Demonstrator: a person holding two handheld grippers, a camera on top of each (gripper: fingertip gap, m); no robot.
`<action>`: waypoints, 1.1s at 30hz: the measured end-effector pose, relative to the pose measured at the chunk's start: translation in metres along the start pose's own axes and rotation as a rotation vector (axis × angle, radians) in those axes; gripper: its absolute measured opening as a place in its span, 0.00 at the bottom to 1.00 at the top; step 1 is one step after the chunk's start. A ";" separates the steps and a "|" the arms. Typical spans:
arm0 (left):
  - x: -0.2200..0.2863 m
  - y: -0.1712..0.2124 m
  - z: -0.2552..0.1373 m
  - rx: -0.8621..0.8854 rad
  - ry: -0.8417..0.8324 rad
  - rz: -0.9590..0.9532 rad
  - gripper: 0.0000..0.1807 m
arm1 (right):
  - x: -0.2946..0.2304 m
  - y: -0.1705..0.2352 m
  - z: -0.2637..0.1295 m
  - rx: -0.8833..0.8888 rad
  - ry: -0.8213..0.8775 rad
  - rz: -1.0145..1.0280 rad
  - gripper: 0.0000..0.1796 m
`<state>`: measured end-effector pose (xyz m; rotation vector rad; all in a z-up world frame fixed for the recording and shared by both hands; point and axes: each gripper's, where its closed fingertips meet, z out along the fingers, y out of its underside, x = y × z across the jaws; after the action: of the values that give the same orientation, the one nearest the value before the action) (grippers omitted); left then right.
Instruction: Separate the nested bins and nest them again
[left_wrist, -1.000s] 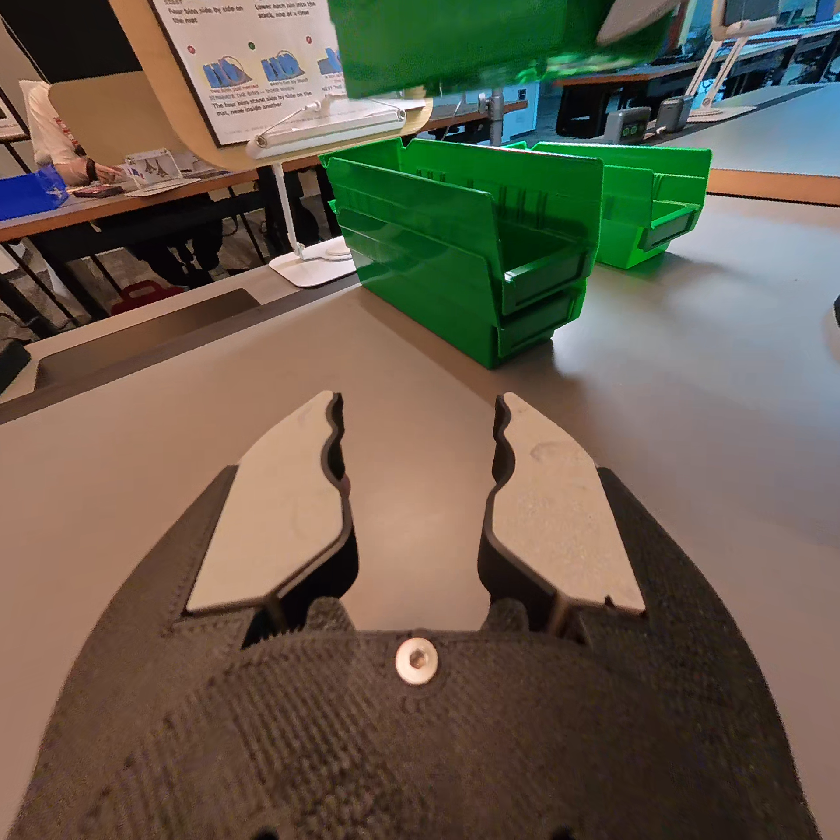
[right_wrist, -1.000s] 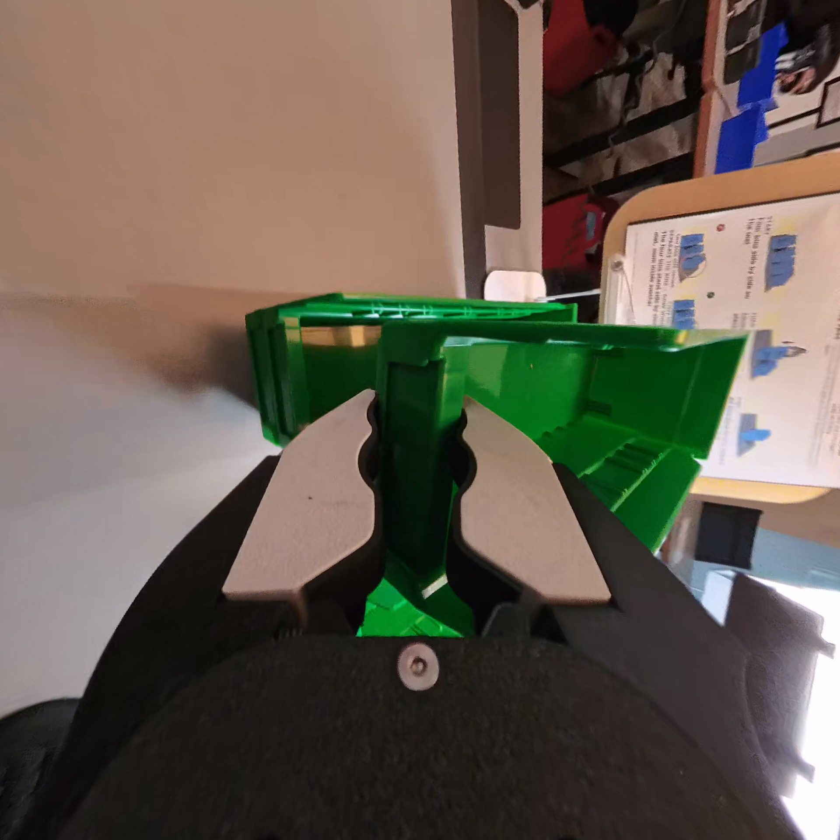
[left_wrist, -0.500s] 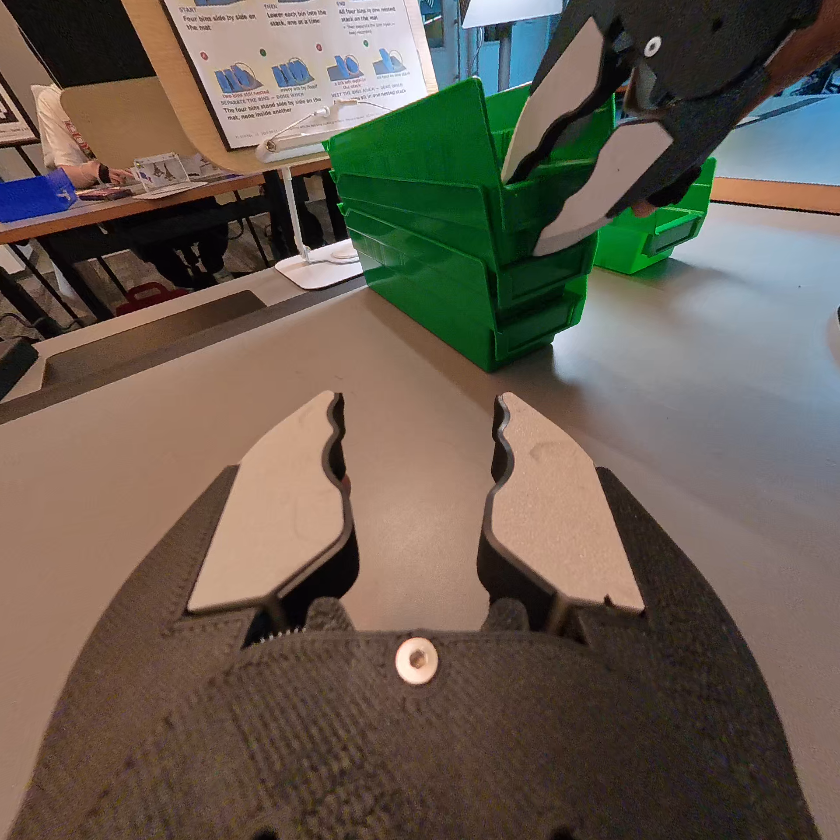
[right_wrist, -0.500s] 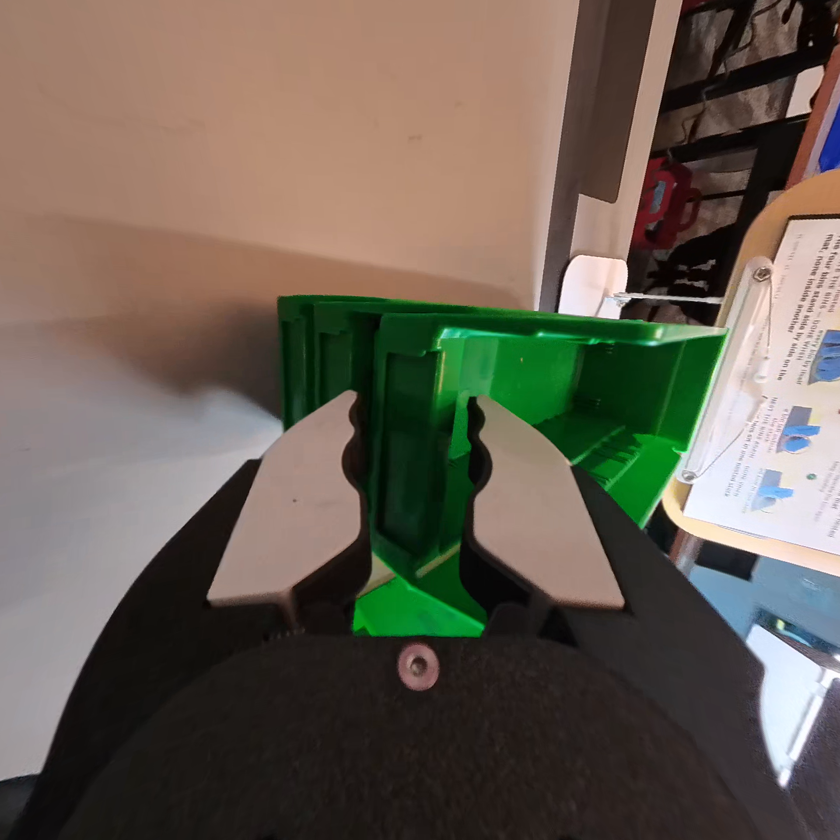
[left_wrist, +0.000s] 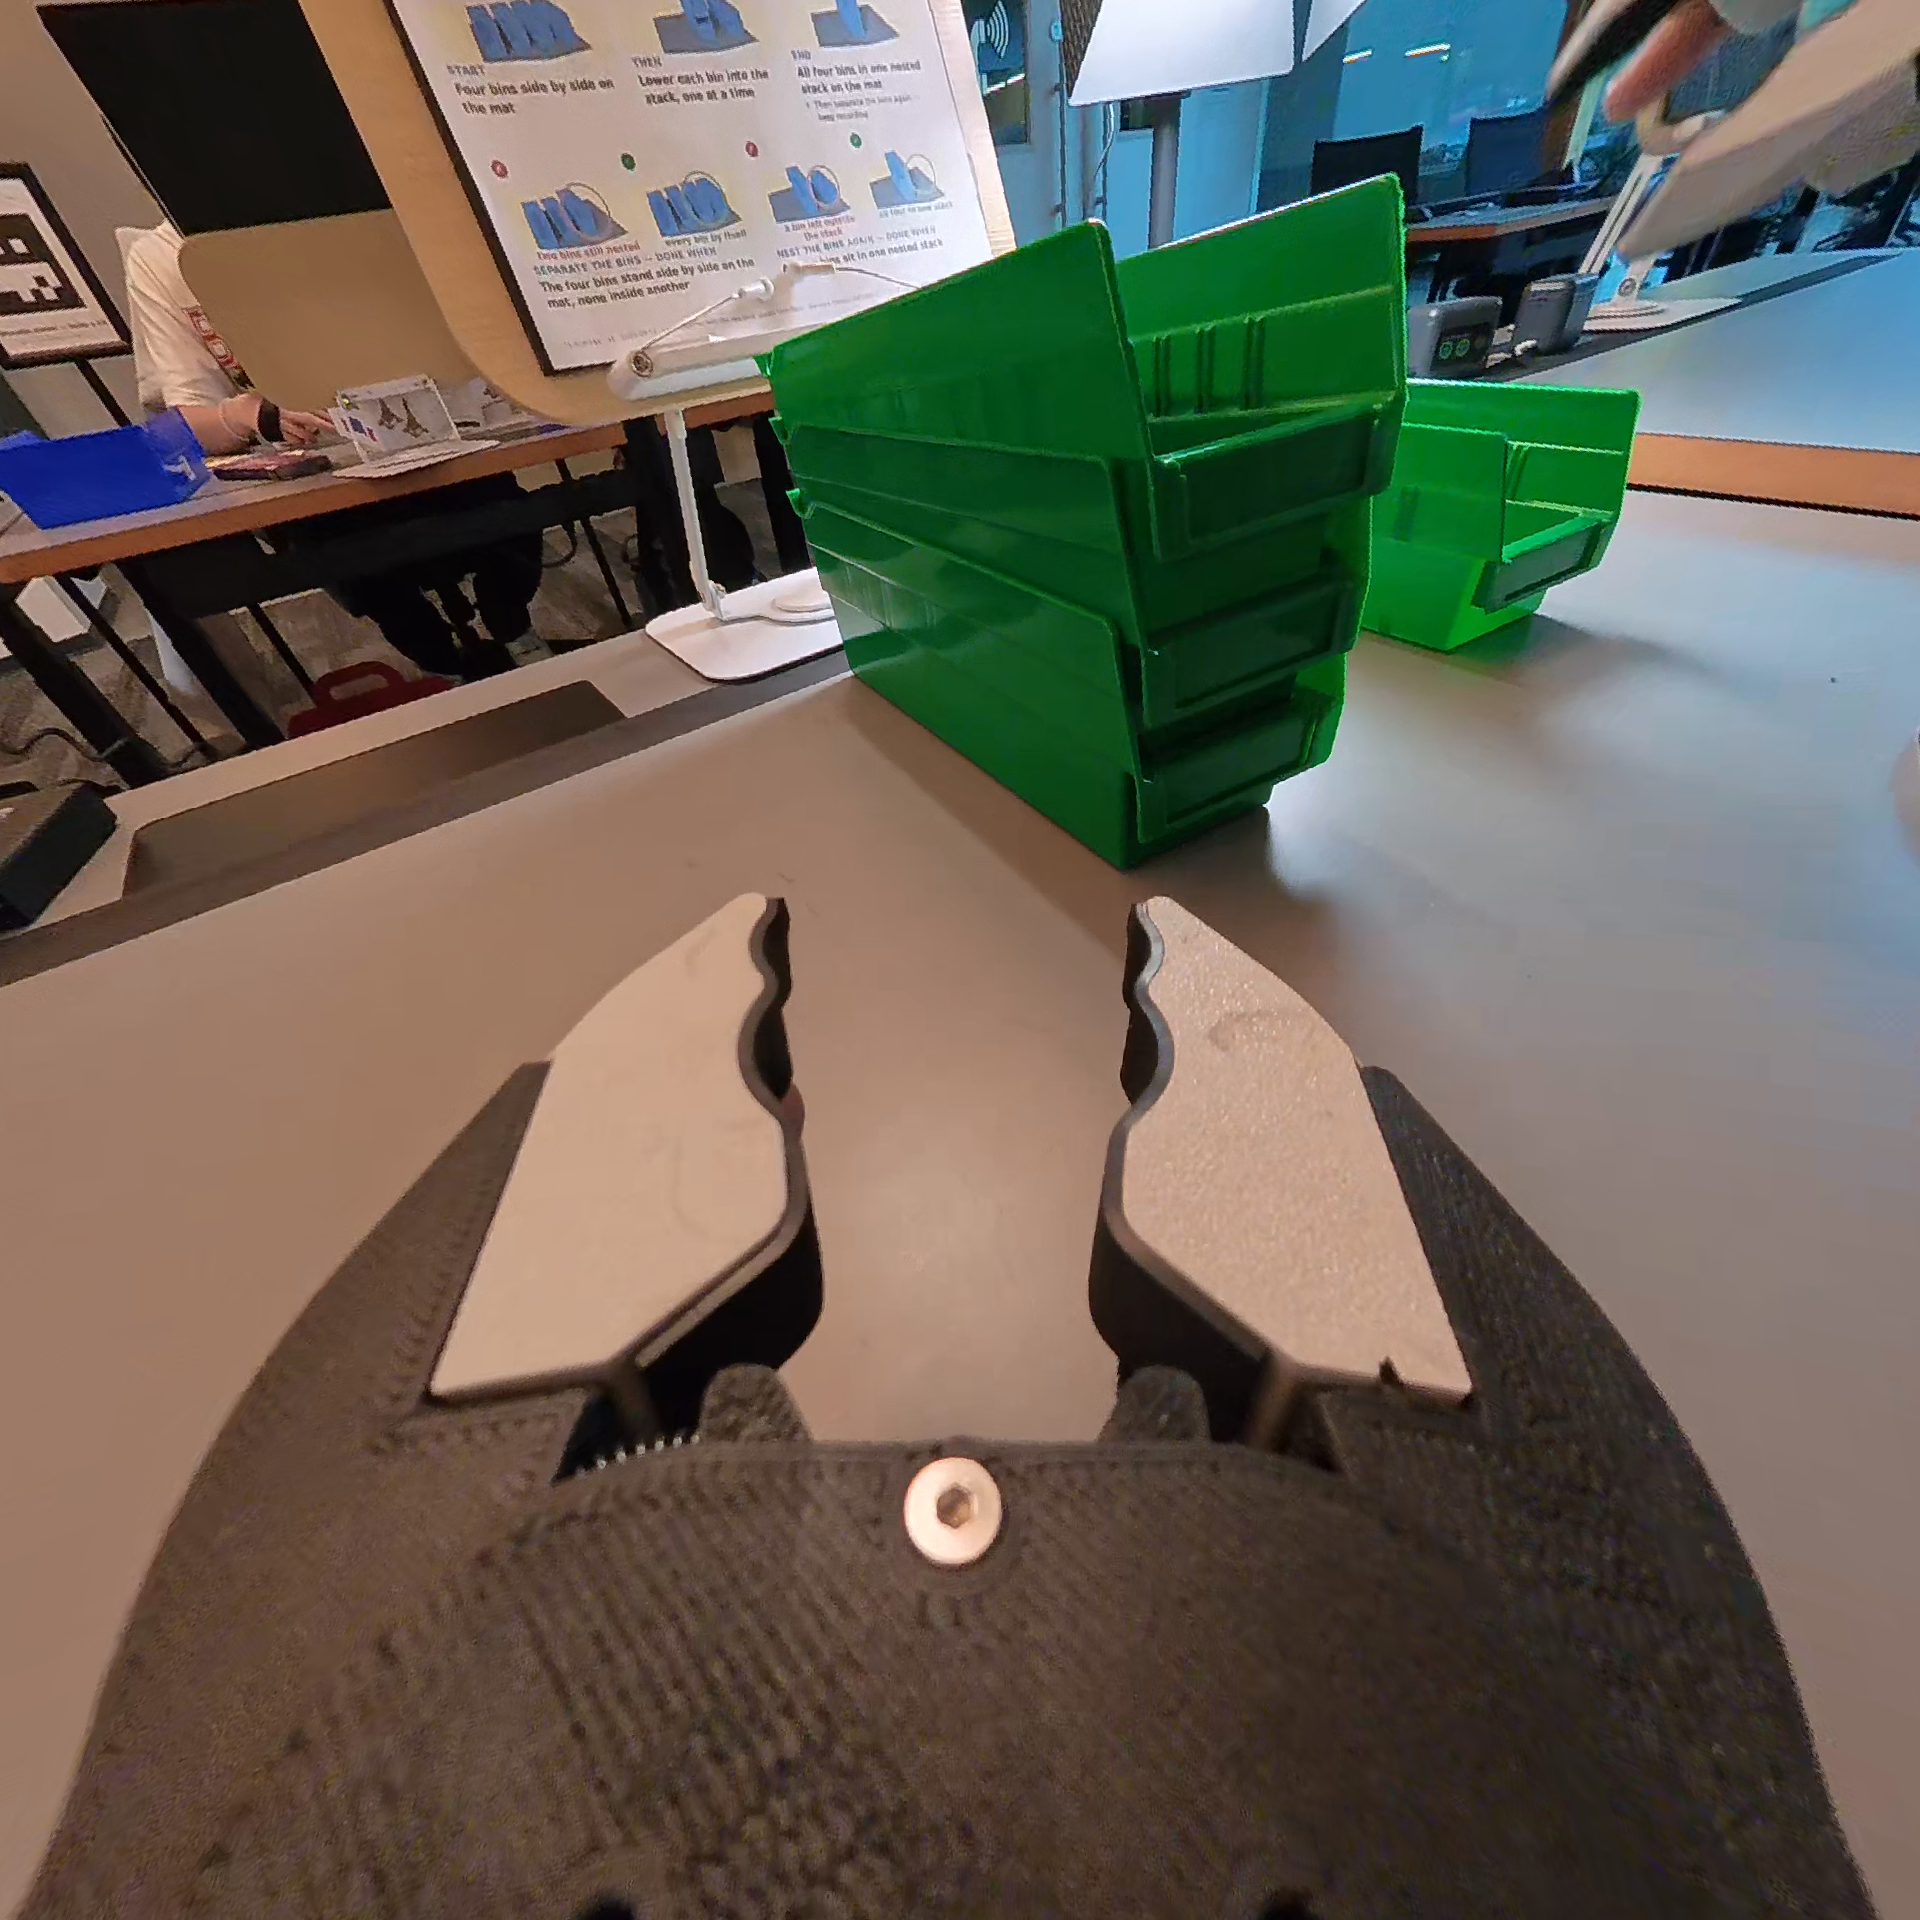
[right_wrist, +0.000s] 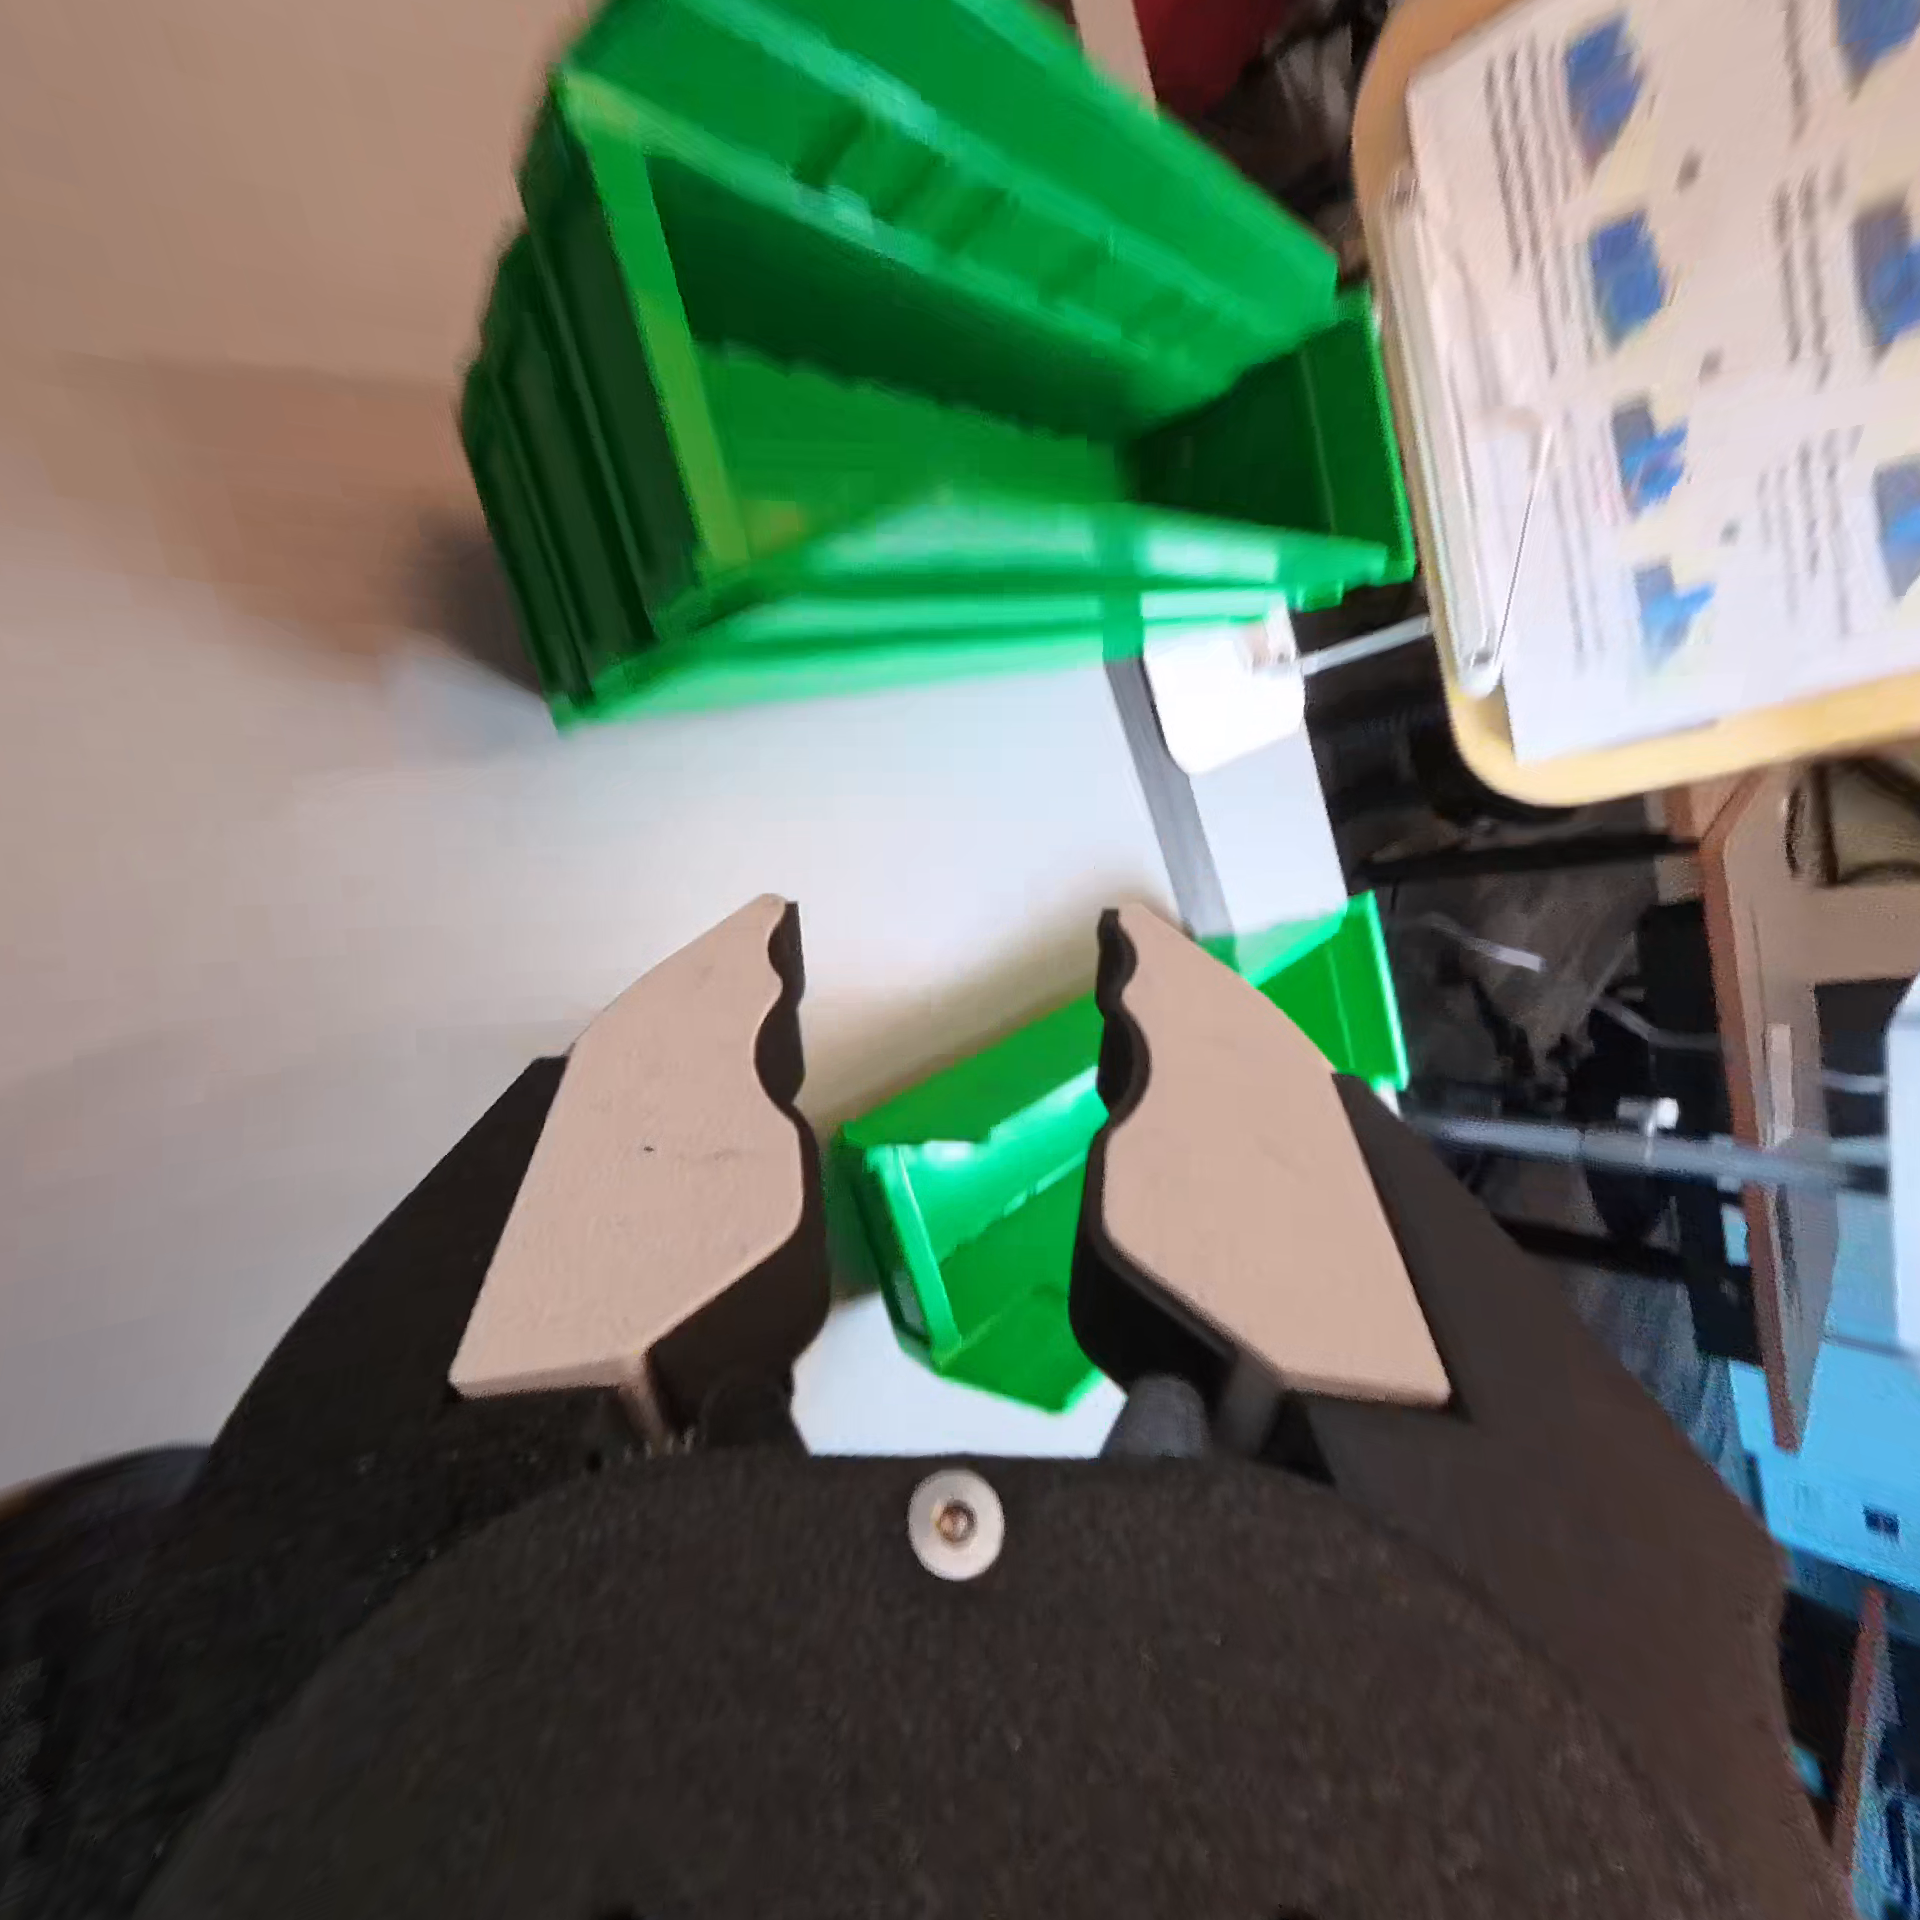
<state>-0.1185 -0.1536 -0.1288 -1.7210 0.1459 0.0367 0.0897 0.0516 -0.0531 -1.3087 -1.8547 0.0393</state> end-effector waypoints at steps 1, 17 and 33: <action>0.000 0.000 0.001 -0.002 0.000 0.002 0.34 | 0.002 0.019 0.001 -0.030 0.001 0.017 0.30; 0.001 0.003 0.005 -0.017 -0.006 0.004 0.34 | -0.021 0.172 0.071 -0.317 -0.089 -0.072 0.31; 0.000 0.005 0.006 -0.022 -0.016 0.022 0.34 | -0.034 0.165 0.084 -0.483 0.026 -0.239 0.15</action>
<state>-0.1182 -0.1486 -0.1345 -1.7408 0.1531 0.0691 0.1646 0.1345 -0.2045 -1.3776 -2.0609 -0.5803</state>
